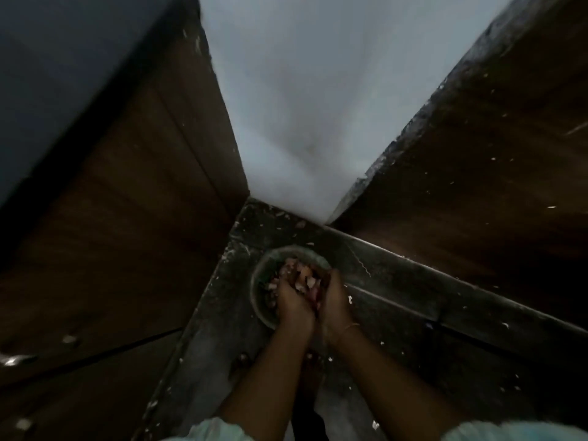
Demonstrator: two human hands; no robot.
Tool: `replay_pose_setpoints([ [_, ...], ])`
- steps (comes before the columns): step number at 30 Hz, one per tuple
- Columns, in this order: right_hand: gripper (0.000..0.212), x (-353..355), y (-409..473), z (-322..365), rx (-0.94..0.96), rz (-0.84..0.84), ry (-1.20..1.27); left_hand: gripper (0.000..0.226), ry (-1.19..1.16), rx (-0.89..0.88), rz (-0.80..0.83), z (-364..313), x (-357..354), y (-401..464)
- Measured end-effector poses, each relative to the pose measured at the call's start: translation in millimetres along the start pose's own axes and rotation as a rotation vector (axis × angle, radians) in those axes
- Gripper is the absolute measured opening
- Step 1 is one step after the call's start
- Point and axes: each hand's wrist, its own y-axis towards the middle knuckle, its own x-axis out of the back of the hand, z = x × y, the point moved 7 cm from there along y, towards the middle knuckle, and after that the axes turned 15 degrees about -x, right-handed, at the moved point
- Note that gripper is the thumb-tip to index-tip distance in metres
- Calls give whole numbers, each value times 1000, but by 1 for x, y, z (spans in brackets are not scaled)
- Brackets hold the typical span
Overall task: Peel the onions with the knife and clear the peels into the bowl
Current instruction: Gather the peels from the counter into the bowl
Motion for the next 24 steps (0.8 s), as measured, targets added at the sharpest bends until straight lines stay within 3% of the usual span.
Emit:
replay_pose_setpoints([
  [8, 57, 2, 58, 10, 33, -51, -123, 65, 260, 150, -10, 2, 30, 55],
  [11, 43, -13, 29, 11, 105, -81, -377, 72, 376, 222, 23, -1, 39, 63],
  [13, 44, -27, 11, 1, 177, -26, -610, 69, 441, 101, 46, -15, 32, 60],
  [14, 46, -35, 6, -11, 176, 30, -674, 70, 353, 43, 101, -22, 21, 51],
  [15, 45, -39, 4, -19, 165, 66, -718, 69, 108, 76, 186, -30, 10, 48],
  [16, 43, -41, 9, -23, 190, 81, -783, 66, -35, 171, -75, -31, 24, 44],
  [17, 42, -44, 12, -20, 252, 70, -895, 63, 256, 23, -25, -37, 25, 52],
  [18, 41, -47, 16, -16, 300, 89, -1006, 61, 370, 40, 7, -42, 21, 43],
  [19, 40, -49, 23, -13, 344, 91, -1100, 62, 298, 112, 79, -39, 19, 49],
  [21, 35, -44, 39, -1, 386, -6, -1100, 62, 301, 164, 57, -42, 27, 55],
  [24, 23, -22, 53, 16, 441, -274, -884, 51, 370, 195, 43, -36, 38, 57],
])
